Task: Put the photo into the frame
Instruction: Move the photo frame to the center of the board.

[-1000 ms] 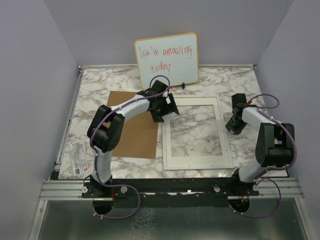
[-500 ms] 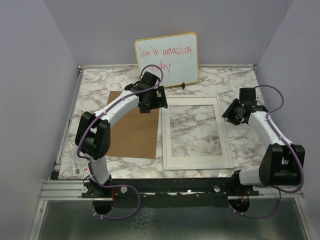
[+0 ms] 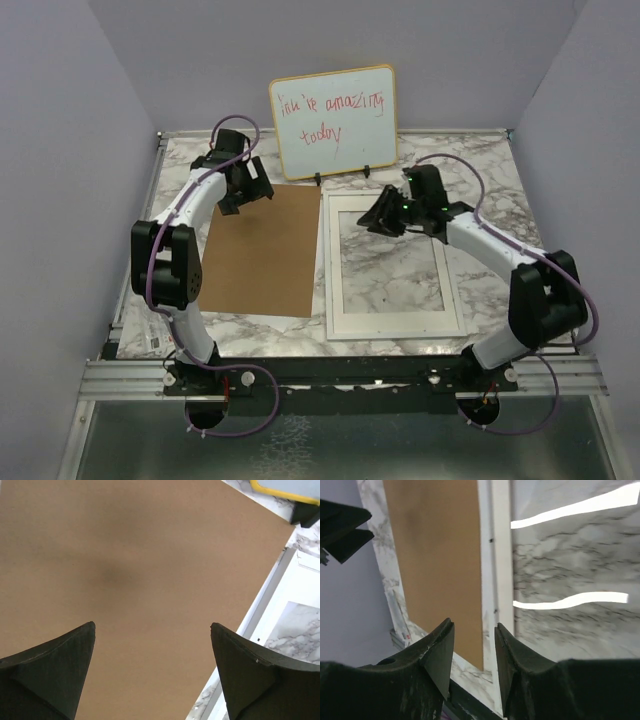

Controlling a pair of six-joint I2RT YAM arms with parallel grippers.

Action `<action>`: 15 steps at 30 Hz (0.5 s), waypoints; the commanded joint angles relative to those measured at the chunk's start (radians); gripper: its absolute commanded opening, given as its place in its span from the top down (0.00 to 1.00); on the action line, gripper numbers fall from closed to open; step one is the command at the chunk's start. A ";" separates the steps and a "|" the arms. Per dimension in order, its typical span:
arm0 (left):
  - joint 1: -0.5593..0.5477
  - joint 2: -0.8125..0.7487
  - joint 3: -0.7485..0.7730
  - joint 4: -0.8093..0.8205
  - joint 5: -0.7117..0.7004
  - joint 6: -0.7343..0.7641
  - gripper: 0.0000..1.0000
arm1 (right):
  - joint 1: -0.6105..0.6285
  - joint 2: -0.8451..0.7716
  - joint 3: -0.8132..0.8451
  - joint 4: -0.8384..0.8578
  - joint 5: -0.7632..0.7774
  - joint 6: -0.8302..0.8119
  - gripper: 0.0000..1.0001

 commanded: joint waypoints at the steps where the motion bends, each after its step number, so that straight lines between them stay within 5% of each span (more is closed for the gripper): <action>1: 0.025 0.054 0.057 -0.011 -0.023 0.050 0.03 | 0.136 0.155 0.120 0.119 -0.046 0.117 0.57; 15: 0.104 0.119 0.006 0.094 0.063 0.020 0.20 | 0.254 0.606 0.539 -0.058 -0.034 0.129 0.59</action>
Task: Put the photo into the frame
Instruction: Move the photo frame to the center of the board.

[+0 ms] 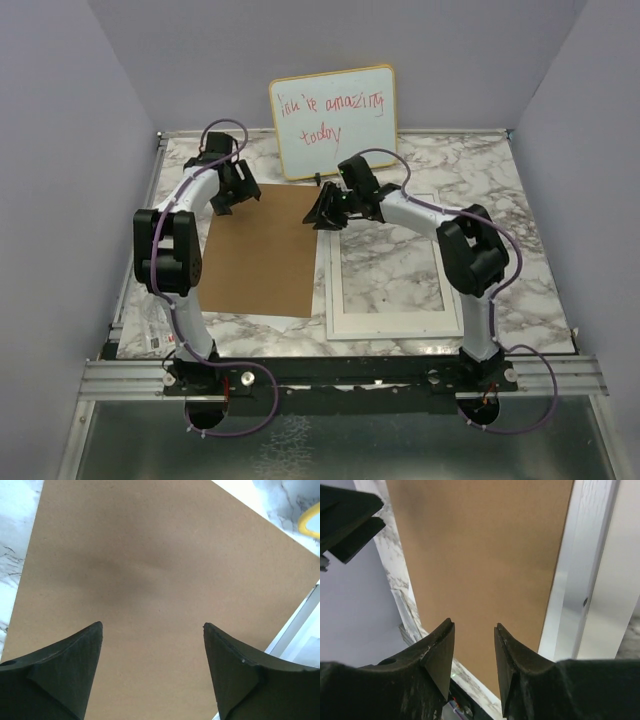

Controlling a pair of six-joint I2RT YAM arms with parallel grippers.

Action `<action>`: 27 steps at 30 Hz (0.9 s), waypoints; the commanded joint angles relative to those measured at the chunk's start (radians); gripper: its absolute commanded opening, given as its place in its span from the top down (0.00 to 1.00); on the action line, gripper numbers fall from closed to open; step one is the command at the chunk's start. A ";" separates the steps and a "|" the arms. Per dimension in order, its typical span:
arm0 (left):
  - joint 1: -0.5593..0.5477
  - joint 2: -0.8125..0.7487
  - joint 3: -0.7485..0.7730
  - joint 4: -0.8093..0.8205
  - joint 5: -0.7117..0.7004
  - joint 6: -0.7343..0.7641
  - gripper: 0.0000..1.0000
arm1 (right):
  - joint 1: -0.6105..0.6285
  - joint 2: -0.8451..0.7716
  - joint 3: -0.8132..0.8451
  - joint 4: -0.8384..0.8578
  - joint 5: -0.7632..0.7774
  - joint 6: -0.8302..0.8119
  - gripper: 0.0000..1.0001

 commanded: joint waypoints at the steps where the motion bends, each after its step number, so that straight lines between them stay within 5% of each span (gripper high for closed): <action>1: 0.017 0.011 -0.039 0.069 0.083 -0.003 0.21 | -0.004 0.113 0.118 -0.127 -0.006 -0.028 0.59; 4: 0.025 0.016 -0.081 0.111 0.197 -0.003 0.25 | -0.004 0.180 0.185 -0.208 0.003 -0.059 0.59; 16: 0.112 0.022 -0.224 0.098 0.066 -0.024 0.33 | -0.022 0.172 0.173 -0.490 0.341 -0.084 0.62; 27: 0.190 0.040 -0.225 0.048 -0.044 0.022 0.36 | -0.118 0.060 0.008 -0.459 0.439 -0.044 0.63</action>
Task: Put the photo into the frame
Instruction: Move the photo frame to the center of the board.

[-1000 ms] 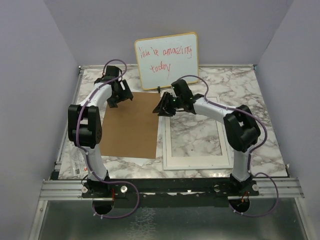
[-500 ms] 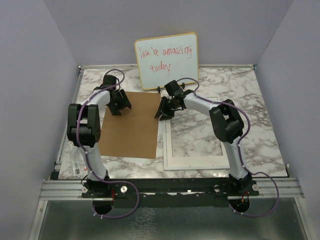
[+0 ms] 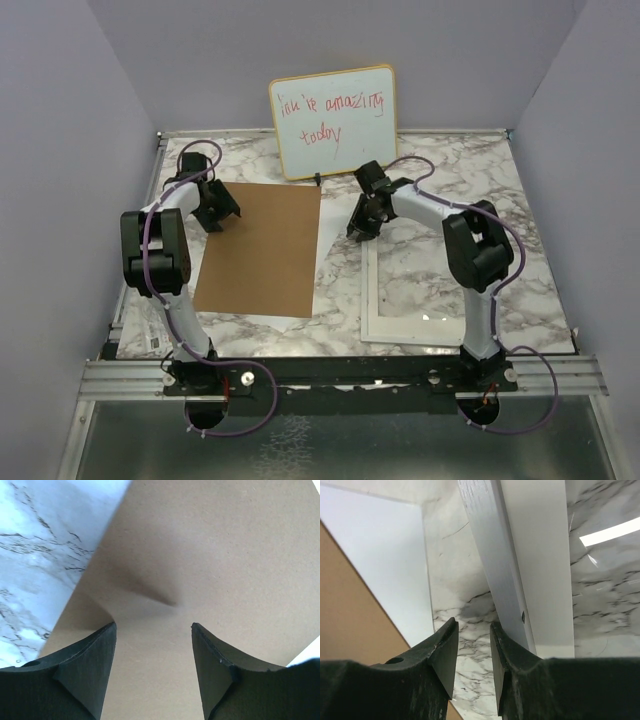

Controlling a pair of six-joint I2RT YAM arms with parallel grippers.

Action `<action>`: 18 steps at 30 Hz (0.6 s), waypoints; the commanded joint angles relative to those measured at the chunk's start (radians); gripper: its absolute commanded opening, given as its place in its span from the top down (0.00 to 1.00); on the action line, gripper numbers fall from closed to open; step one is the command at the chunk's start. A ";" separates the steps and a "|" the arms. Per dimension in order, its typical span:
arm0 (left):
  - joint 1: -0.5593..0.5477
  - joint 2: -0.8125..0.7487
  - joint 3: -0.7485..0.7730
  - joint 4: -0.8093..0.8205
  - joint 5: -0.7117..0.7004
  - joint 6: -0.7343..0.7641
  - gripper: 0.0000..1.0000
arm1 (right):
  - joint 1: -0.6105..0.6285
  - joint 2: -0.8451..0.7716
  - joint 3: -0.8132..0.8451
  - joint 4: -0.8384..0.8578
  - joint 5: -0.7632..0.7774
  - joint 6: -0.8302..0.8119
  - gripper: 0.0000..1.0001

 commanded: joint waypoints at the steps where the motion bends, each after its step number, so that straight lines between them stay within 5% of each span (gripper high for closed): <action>1: 0.027 0.042 -0.037 -0.074 -0.164 0.058 0.36 | -0.048 0.007 -0.028 -0.066 0.092 -0.013 0.63; 5: 0.029 0.041 -0.024 -0.077 -0.148 0.072 0.36 | -0.079 0.026 0.007 -0.032 0.029 -0.049 0.63; 10: -0.010 -0.018 0.011 -0.053 0.047 0.108 0.35 | -0.108 0.073 0.090 0.014 -0.045 -0.119 0.59; 18: -0.238 -0.051 0.058 0.061 0.180 0.064 0.36 | -0.129 0.186 0.220 0.025 -0.129 -0.185 0.55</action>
